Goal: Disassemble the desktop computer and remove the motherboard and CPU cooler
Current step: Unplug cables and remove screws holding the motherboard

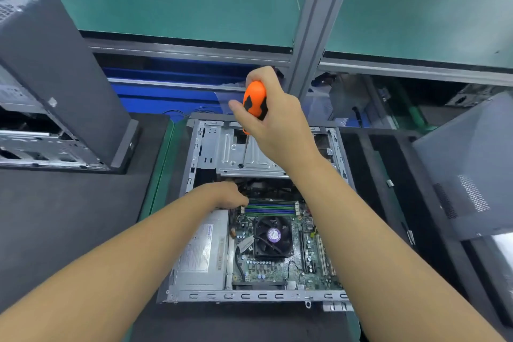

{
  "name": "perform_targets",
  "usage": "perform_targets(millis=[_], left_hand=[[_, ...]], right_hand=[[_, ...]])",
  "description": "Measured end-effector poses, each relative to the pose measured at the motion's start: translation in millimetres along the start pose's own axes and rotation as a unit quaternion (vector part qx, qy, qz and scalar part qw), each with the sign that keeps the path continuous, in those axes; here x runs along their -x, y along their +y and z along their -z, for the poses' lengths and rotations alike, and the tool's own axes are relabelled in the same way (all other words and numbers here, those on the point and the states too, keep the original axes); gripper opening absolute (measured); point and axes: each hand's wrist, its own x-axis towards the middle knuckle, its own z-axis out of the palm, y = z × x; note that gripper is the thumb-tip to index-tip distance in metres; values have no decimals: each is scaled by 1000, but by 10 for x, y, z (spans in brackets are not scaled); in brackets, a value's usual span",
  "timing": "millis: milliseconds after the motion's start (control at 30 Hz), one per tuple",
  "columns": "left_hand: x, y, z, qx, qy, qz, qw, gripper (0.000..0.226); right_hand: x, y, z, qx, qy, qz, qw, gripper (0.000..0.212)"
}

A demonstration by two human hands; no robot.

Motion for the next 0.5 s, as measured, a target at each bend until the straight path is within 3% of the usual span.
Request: perform_targets(millis=[167,400,500], left_hand=[[-157,34,-21,-49,-7,-4,999,62],[-77,-71,52,36,19,4,999,72],[66,-26,26,3,-6,-21,1000,78]], right_hand=[[-1,33,23,-11,6,-17,1000,26],[-76,44,-7,-23,-3,-26,999,25],[-168,5,-82,-15,-22,-23,999,25]])
